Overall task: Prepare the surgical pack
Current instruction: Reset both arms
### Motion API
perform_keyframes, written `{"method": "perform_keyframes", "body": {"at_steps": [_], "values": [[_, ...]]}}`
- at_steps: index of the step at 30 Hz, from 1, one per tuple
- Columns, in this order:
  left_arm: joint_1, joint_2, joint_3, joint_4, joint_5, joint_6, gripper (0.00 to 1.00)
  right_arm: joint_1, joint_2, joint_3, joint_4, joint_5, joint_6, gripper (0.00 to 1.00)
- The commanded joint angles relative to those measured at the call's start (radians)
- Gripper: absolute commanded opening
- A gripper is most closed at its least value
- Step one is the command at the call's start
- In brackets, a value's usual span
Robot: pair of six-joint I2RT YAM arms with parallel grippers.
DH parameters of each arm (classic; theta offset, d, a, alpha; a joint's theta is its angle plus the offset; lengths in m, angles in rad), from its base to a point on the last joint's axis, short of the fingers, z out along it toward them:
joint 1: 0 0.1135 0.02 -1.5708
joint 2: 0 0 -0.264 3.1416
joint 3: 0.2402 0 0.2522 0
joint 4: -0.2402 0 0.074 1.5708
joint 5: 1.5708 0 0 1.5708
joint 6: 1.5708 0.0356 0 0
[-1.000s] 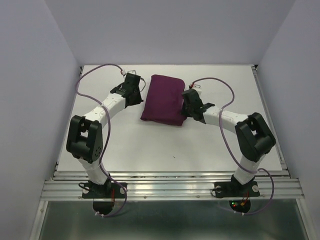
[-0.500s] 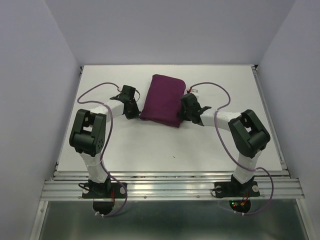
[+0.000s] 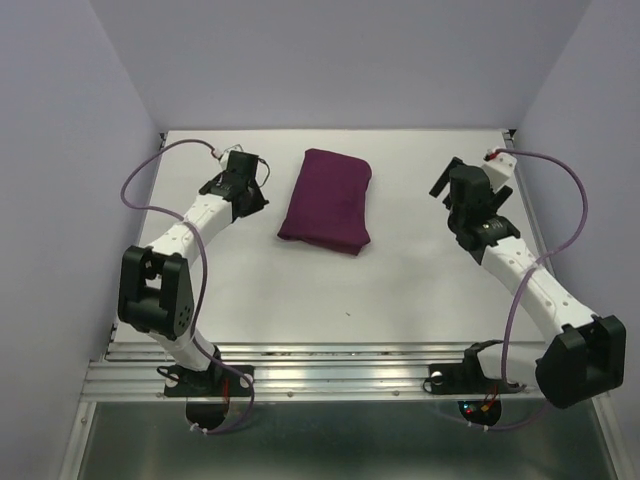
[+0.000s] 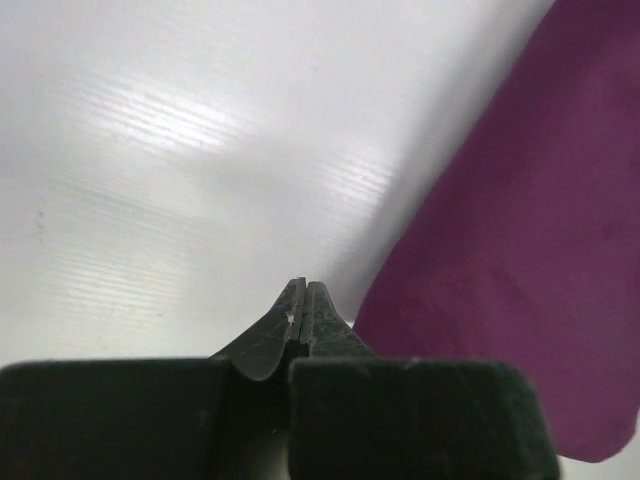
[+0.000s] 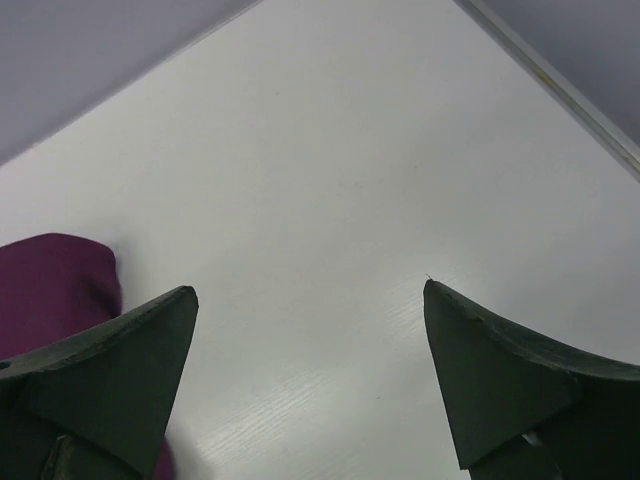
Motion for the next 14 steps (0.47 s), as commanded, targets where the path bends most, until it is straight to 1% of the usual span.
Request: {"method": "perform_keyframes", "body": {"at_steps": [1, 3, 7, 14], "values": [[0.007, -0.085, 0.106, -0.044, -0.062, 0.031, 0.05, 0.008, -0.089, -0.020, -0.097, 0.123, -0.019, 1.00], [0.007, -0.096, 0.133, -0.056, -0.057, 0.043, 0.08, 0.008, -0.115, -0.021, -0.105, 0.126, -0.014, 1.00], [0.007, -0.153, 0.148, -0.032, -0.054, 0.061, 0.15, 0.008, -0.158, -0.038, -0.123, 0.136, -0.008, 1.00], [0.008, -0.158, 0.194, -0.048, -0.039, 0.072, 0.17, 0.008, -0.166, -0.054, -0.149, 0.153, 0.014, 1.00]]}}
